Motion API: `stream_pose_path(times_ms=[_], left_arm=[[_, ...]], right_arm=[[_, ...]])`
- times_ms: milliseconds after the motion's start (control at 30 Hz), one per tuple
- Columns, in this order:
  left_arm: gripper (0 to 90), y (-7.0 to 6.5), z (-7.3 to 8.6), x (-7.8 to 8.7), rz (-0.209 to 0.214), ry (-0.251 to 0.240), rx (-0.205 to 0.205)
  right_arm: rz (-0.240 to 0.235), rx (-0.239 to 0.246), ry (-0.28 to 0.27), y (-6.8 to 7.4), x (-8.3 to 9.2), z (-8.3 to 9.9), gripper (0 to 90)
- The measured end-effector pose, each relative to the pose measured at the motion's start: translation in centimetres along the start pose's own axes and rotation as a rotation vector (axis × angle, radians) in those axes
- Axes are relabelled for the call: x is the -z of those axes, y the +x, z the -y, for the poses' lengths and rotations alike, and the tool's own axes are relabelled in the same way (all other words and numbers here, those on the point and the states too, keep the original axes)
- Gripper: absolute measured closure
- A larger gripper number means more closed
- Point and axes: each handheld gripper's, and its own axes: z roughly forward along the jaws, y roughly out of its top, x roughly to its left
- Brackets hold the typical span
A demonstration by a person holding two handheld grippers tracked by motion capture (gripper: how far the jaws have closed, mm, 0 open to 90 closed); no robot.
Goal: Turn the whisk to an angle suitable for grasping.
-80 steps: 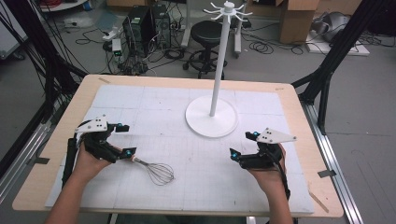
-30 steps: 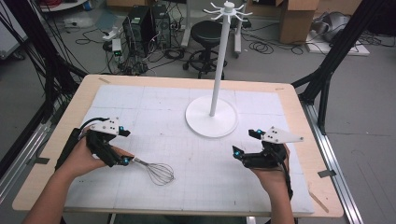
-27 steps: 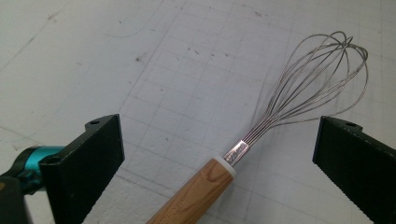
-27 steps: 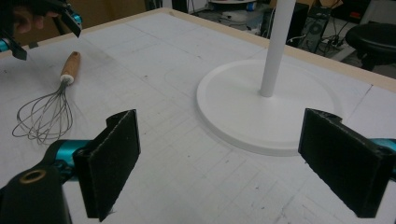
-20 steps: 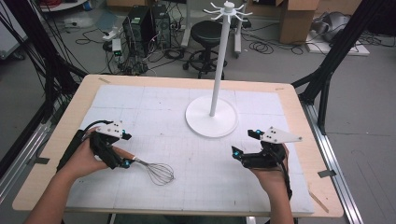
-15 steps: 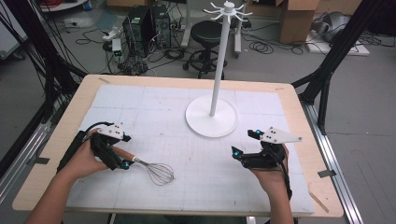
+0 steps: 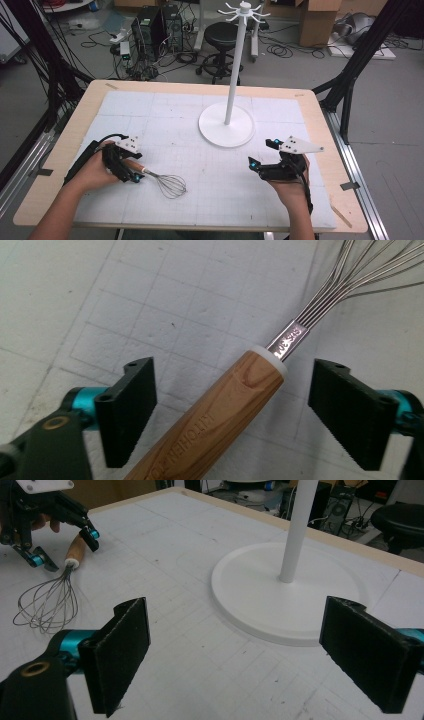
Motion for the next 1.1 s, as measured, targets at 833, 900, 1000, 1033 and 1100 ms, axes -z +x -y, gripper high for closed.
stream_pose_path(times_ms=[833,900,1000,1033,1100], left_arm=[[48.6,-0.6,-0.1,0.4,-0.010,0.045,-0.070],[51.6,-0.8,-0.2,0.4,0.007,0.053,-0.088],[55.1,-1.1,-0.2,0.5,0.018,0.063,-0.108],[55.5,-1.2,-0.2,0.5,0.016,0.064,-0.110],[56.4,-1.3,-0.2,0.5,0.014,0.068,-0.122]], right_arm=[[0.004,-0.003,0.004,0.1,-0.1,0.0,11.5],[0.003,-0.001,0.004,0.1,0.0,0.0,11.5],[0.004,-0.002,0.003,0.1,0.0,0.0,11.5],[0.002,0.002,0.001,0.1,-0.1,0.0,11.5],[0.003,0.003,0.001,0.1,-0.1,-0.1,11.5]])
